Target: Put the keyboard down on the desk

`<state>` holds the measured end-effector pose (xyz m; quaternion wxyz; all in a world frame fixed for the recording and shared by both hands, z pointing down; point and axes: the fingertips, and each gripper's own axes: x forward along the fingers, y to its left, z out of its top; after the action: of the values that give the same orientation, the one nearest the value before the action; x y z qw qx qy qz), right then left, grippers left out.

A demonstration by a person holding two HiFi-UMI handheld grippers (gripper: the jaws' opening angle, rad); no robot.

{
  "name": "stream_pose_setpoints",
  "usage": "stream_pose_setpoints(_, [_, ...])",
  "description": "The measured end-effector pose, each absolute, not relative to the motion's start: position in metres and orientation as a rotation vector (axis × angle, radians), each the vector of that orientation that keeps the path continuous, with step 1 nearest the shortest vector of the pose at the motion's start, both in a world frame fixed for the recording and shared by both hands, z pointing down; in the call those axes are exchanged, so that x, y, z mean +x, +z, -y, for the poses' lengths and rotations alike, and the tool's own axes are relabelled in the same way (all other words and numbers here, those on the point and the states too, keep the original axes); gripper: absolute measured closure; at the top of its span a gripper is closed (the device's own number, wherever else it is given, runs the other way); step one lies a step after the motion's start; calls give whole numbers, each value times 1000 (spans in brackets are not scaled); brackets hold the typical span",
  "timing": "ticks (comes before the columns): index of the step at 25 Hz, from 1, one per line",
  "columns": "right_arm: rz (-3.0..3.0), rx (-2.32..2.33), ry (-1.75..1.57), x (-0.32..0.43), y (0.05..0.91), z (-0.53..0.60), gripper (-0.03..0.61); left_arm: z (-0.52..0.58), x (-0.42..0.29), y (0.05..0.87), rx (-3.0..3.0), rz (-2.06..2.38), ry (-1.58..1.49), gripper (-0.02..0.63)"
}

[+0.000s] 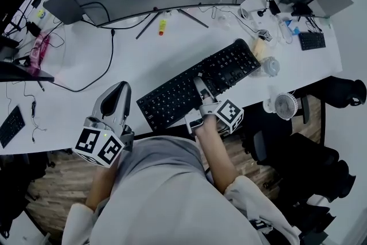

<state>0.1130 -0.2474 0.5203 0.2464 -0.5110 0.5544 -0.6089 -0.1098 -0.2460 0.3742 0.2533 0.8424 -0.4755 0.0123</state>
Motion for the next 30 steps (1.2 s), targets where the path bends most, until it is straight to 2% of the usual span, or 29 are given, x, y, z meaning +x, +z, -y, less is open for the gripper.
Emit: stream_pose_setpoints(30, [-1273, -1388, -1757, 110, 586, 268, 508, 230, -102, 380, 2269, 1281, 74, 614])
